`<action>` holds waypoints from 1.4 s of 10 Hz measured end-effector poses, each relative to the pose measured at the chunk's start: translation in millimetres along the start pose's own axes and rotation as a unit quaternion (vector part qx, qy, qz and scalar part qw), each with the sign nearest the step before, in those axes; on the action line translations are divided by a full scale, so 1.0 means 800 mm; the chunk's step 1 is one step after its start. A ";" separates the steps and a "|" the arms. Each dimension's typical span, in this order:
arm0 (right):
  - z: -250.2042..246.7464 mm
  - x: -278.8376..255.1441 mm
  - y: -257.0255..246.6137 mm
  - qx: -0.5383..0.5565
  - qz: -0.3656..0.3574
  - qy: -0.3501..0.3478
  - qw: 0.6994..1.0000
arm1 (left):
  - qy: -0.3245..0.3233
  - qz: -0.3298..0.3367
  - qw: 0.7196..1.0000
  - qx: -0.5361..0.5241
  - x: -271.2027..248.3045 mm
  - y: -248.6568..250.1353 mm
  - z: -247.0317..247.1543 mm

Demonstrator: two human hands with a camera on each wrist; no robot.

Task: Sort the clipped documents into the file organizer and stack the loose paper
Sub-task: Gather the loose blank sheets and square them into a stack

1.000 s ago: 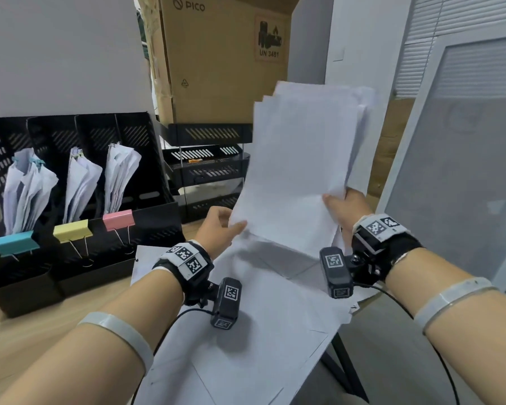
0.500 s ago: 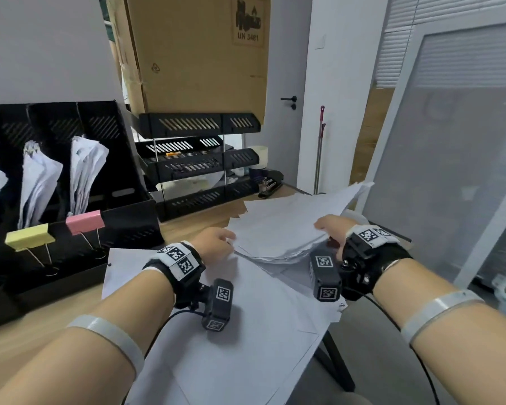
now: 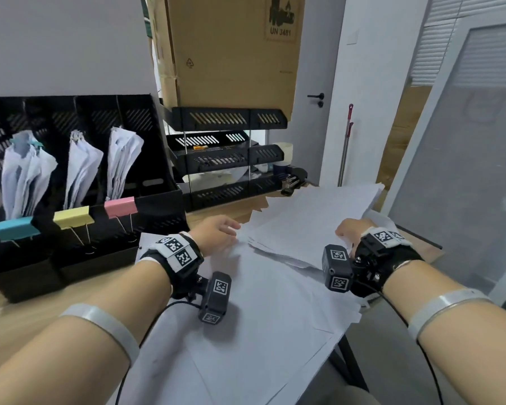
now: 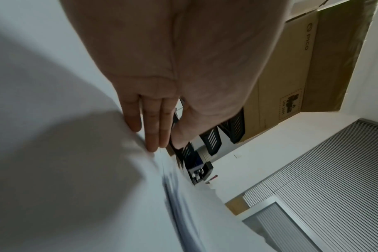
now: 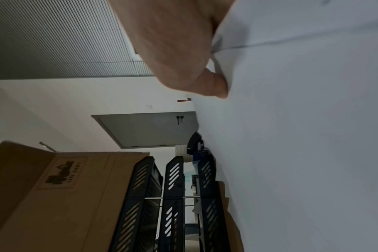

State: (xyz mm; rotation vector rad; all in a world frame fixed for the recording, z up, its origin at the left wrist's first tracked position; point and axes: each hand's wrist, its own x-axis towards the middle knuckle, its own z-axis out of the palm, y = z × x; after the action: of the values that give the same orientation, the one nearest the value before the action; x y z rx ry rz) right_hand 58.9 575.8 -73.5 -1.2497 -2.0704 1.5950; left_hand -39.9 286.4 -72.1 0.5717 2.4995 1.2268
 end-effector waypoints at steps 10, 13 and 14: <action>0.052 -0.188 -0.025 -0.540 -0.219 -0.187 0.791 | 0.033 -0.210 0.939 -0.272 -0.218 -0.033 -0.038; 0.073 -0.182 -0.018 -0.511 -0.211 -0.198 0.810 | 0.111 -0.195 0.959 0.175 -0.237 -0.037 -0.070; 0.077 -0.205 -0.009 -0.534 -0.255 -0.220 0.776 | 0.113 -0.216 0.955 0.169 -0.241 -0.050 -0.081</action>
State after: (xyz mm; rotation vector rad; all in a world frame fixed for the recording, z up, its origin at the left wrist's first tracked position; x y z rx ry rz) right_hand 114.9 412.5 -41.6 -0.3348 -3.4073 0.3780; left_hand 92.9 128.5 -48.9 -0.0629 2.8406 0.7392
